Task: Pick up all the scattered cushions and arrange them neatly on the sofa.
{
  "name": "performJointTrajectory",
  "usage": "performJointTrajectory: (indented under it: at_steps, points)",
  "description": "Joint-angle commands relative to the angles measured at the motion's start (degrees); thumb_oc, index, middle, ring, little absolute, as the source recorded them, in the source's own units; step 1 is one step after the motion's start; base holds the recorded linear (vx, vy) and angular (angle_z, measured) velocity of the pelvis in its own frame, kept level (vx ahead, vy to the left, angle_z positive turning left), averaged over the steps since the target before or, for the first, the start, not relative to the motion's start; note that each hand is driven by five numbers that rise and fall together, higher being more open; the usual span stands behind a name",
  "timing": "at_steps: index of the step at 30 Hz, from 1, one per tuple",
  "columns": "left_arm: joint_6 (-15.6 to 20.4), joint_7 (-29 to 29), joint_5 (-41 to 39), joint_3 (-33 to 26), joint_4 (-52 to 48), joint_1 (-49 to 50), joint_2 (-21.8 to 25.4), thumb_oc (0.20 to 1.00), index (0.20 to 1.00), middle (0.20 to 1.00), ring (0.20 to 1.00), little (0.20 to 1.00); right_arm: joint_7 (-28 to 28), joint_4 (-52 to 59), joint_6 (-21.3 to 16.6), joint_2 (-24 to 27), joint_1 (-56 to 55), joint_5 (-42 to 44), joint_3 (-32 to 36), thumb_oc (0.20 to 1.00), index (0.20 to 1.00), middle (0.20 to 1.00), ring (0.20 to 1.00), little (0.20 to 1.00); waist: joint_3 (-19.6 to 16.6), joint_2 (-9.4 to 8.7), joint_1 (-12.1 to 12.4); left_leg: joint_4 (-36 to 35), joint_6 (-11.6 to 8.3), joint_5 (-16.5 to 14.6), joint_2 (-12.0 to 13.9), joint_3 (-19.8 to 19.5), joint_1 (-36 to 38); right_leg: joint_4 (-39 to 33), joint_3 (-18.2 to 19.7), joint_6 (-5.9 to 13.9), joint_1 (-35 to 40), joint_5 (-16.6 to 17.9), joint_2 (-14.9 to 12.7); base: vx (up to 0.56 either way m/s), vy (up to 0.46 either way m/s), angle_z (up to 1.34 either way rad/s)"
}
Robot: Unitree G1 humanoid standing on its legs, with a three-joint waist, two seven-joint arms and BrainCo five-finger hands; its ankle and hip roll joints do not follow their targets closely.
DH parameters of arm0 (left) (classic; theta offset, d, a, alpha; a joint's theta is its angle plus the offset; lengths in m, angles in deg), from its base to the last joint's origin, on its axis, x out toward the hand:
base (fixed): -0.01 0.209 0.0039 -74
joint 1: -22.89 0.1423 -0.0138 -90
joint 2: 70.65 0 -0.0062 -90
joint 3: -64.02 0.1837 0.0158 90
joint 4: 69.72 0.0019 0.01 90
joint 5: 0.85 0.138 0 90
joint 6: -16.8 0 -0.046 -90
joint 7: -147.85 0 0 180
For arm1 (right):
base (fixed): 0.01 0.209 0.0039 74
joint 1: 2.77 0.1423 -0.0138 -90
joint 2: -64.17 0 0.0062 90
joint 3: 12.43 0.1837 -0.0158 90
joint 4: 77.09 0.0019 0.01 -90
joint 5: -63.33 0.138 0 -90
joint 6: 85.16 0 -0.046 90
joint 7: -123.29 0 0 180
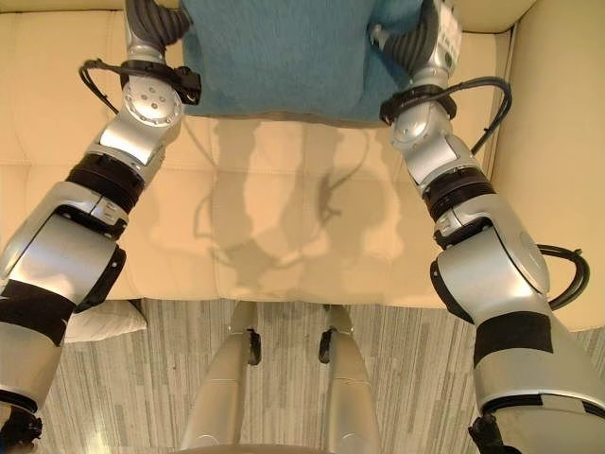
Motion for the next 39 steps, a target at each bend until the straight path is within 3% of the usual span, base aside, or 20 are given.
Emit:
performJointTrajectory:
  at_steps: [1,5,9,11,12,14,15,16,17,18,23,25,29,32,34,39]
  points:
    - [3.5,2.4,-0.6,1.9,1.1,-3.3,-5.5,1.000,1.000,1.000,1.000,1.000,-2.3,1.9,-3.0,-5.2,2.0,0.6,1.2,1.000,1.000,1.000,1.000,1.000,-7.2,-1.64,-0.3,-2.2,-6.40,-3.6,-0.9,2.2,3.6,-14.1,-0.5,3.97,3.0,9.2,1.4,0.00,0.000,0.00]
    - [2.9,3.3,0.1,0.7,1.7,0.7,-6.0,1.000,1.000,1.000,1.000,1.000,-2.7,1.1,-3.2,-5.7,-0.7,0.9,2.4,1.000,1.000,1.000,1.000,1.000,-7.1,-1.54,-0.2,-2.2,-6.51,-3.2,-0.8,1.9,2.6,-14.1,-0.6,3.91,1.8,9.3,1.5,0.00,0.000,0.00]
    - [3.3,3.4,0.8,-2.7,-1.7,8.1,-2.0,1.000,1.000,1.000,1.000,1.000,-2.4,2.9,-3.4,-3.3,-6.3,0.9,5.7,1.000,1.000,1.000,1.000,1.000,-7.1,-1.61,0.1,-2.2,-6.70,-3.3,-0.9,1.5,4.0,-14.1,-1.1,3.76,3.0,9.0,1.6,0.00,0.000,0.00]
    - [3.9,3.5,1.7,-6.1,-7.3,15.5,2.1,1.000,1.000,1.000,1.000,1.000,-1.9,8.8,-3.6,-0.1,-12.8,-0.4,9.9,1.000,1.000,1.000,1.000,1.000,-6.9,-1.80,0.3,-2.2,-6.86,-3.9,-0.9,1.5,6.7,-14.1,-1.7,3.67,5.7,8.5,1.6,0.02,-0.044,0.06]
    - [4.9,3.8,3.5,-10.7,-15.5,25.7,4.5,1.000,1.000,1.000,1.000,1.000,-2.4,15.9,-3.7,3.8,-23.6,-3.7,15.7,1.000,1.000,1.000,1.000,1.000,-6.7,-2.10,0.4,-2.2,-7.02,-4.9,-1.0,1.6,10.3,-14.1,-2.6,3.52,9.6,7.8,1.4,0.03,-0.045,0.10]
    - [5.2,4.3,4.5,-11.9,-18.8,29.6,5.1,1.000,1.000,1.000,1.000,1.000,-2.9,18.6,-3.8,4.9,-27.8,-4.7,18.2,1.000,1.000,1.000,1.000,1.000,-6.6,-2.29,0.4,-2.2,-7.04,-5.1,-1.1,1.7,11.6,-14.1,-2.8,3.45,10.9,7.7,1.3,0.02,-0.030,0.25]
    - [5.9,5.3,5.3,-15.2,-23.8,37.0,5.7,1.000,1.000,1.000,1.000,1.000,-4.0,23.3,-4.2,6.0,-36.0,-6.5,22.7,1.000,1.000,1.000,1.000,1.000,-6.5,-2.59,0.4,-2.2,-7.05,-6.2,-0.9,2.0,14.5,-14.1,-3.3,3.29,13.9,7.0,1.2,0.02,-0.023,0.39]
    - [5.9,5.3,5.3,-15.2,-23.8,37.0,5.7,1.000,1.000,1.000,1.000,1.000,-4.0,23.3,-4.2,6.0,-36.0,-6.5,22.7,1.000,1.000,1.000,1.000,1.000,-6.5,-2.59,0.4,-2.2,-7.05,-6.2,-0.9,2.0,14.5,-14.1,-3.3,3.29,13.9,7.0,1.2,0.05,-0.032,0.41]
    - [6.1,7.1,6.2,-19.5,-31.4,47.8,4.6,1.000,1.000,1.000,1.000,1.000,-5.8,29.4,-4.7,4.9,-47.9,-8.7,28.9,1.000,1.000,1.000,1.000,1.000,-6.4,-3.10,0.5,-2.2,-6.91,-7.2,-0.9,2.2,18.3,-14.1,-4.0,3.02,18.0,6.2,1.1,0.03,-0.024,0.29]
    - [6.1,8.2,6.1,-21.2,-33.9,52.4,3.7,1.000,1.000,1.000,1.000,1.000,-6.7,31.6,-4.9,4.0,-52.3,-9.1,31.2,1.000,1.000,1.000,1.000,1.000,-6.5,-3.39,0.5,-2.2,-6.85,-7.6,-0.9,2.3,19.8,-14.1,-4.2,3.00,19.6,5.9,1.1,0.03,-0.016,0.20]
    - [4.1,16.0,3.8,-28.1,-40.1,74.4,-0.8,1.000,1.000,1.000,1.000,1.000,-13.8,37.8,-5.2,-2.2,-70.8,-10.9,36.4,1.000,1.000,1.000,1.000,1.000,-7.1,-4.00,1.0,-2.2,-5.78,-8.9,-0.3,3.4,27.6,-14.1,-5.2,2.36,28.1,4.1,0.7,0.05,0.006,0.13]
    - [2.4,19.7,5.0,-28.5,-38.1,81.6,-1.2,1.000,1.000,1.000,1.000,1.000,-17.4,36.5,-5.4,-4.5,-76.1,-10.8,35.1,1.000,1.000,1.000,1.000,1.000,-7.5,-3.79,1.6,-2.2,-5.04,-9.6,-0.2,3.8,31.9,-14.1,-5.6,2.19,32.3,3.2,0.4,0.07,0.052,0.15]
    - [0.4,22.2,9.4,-27.5,-29.2,85.9,-2.1,1.000,1.000,1.000,1.000,1.000,-20.6,30.0,-5.3,-6.4,-78.6,-12.5,31.1,1.000,1.000,1.000,1.000,1.000,-7.9,-3.58,2.4,-2.2,-4.09,-10.7,0.1,4.6,37.4,-14.1,-6.2,1.72,37.8,2.1,0.3,0.01,0.055,0.05]
    - [-0.5,22.9,12.2,-27.0,-18.9,86.3,-4.0,1.000,1.000,1.000,1.000,1.000,-21.8,21.6,-4.8,-8.5,-78.7,-13.2,28.4,1.000,1.000,1.000,1.000,1.000,-8.4,-3.58,2.9,-2.2,-3.51,-11.5,-0.2,5.2,40.5,-14.1,-6.3,1.47,41.1,1.4,0.4,-0.01,0.091,-0.06]
    - [-2.2,23.0,16.7,-28.7,-0.8,85.4,-7.4,1.000,1.000,1.000,1.000,1.000,-21.9,8.2,-3.6,-11.8,-79.0,-14.5,26.7,1.000,1.000,1.000,1.000,1.000,-9.7,-3.68,3.8,-2.2,-2.71,-13.3,-0.8,5.7,44.4,-14.1,-6.1,1.43,44.6,0.8,0.2,-0.02,0.172,-0.07]
    - [-3.9,23.8,18.8,-31.3,10.1,84.5,-8.4,1.000,1.000,1.000,1.000,1.000,-21.5,-2.8,-2.0,-13.8,-79.1,-13.8,28.2,1.000,1.000,1.000,1.000,1.000,-9.4,-3.96,5.7,-2.2,-1.39,-14.3,-2.3,4.3,47.4,-14.1,-5.4,1.57,47.1,1.1,-0.3,-0.02,0.104,-0.13]
